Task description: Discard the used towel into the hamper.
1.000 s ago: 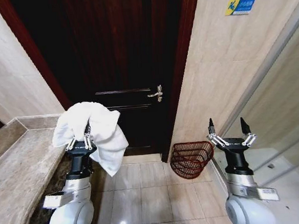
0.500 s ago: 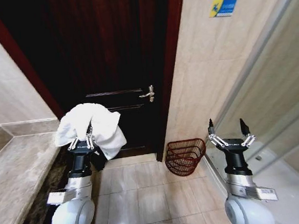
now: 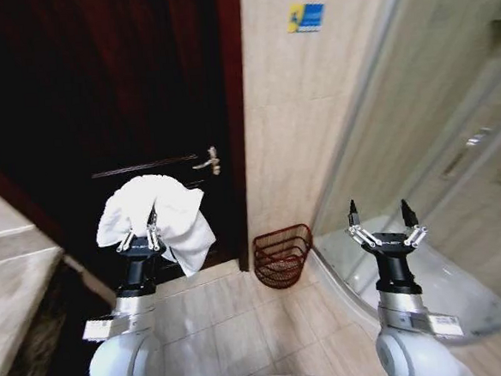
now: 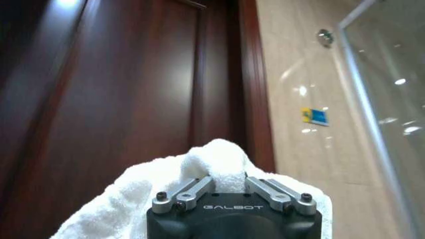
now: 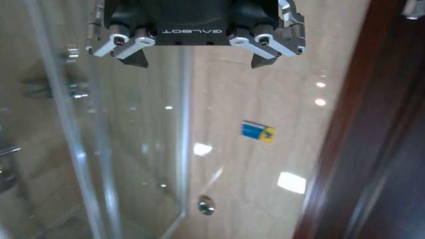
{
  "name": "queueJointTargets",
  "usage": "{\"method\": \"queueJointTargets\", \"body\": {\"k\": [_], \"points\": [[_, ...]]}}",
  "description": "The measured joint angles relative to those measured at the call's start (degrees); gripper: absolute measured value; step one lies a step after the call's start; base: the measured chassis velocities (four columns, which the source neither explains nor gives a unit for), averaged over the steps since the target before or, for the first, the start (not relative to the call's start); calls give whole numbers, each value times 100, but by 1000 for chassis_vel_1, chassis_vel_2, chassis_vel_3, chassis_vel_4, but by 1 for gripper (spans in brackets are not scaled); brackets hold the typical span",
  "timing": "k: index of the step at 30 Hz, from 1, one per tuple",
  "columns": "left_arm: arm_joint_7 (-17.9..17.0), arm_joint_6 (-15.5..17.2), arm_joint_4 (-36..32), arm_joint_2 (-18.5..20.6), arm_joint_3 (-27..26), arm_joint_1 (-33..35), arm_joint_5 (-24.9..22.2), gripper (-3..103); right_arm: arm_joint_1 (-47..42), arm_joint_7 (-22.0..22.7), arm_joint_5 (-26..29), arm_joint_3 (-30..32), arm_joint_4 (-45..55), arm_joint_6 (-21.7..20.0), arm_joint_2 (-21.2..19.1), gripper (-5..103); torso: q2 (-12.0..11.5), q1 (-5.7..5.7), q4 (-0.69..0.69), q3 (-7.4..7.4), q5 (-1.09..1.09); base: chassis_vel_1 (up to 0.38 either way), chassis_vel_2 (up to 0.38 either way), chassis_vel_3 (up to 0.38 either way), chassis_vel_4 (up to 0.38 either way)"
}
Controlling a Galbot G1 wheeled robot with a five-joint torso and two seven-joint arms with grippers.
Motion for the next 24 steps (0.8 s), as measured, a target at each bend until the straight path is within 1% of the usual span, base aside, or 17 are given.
{"method": "queueJointTargets", "body": {"k": [10, 14, 17, 18, 24], "points": [[56, -28, 74, -19, 66, 4, 26, 6, 7, -27, -38, 4, -12, 1, -11, 100, 0, 0, 2, 0, 0, -122, -121, -121, -126], [65, -37, 102, 2, 65, -12, 25, 6, 6, -30, -60, 6, -29, 15, -5, 100, 0, 0, 0, 0, 0, -143, -131, -129, -140], [70, -40, 114, 4, 65, -22, 23, 6, 6, -30, -68, 7, -37, 26, 5, 100, 0, 0, 0, 0, 0, -116, -125, -114, -145], [70, -40, 124, 4, 65, -26, 22, 6, 6, -30, -71, 7, -40, 30, 10, 100, 0, 0, 2, 0, 0, -122, -118, -118, -121], [95, -69, 153, -16, 73, -53, -39, 6, 23, -35, -82, 0, -63, 34, 20, 100, 0, 1, 1, 0, 1, -113, -124, -124, -124]]}}
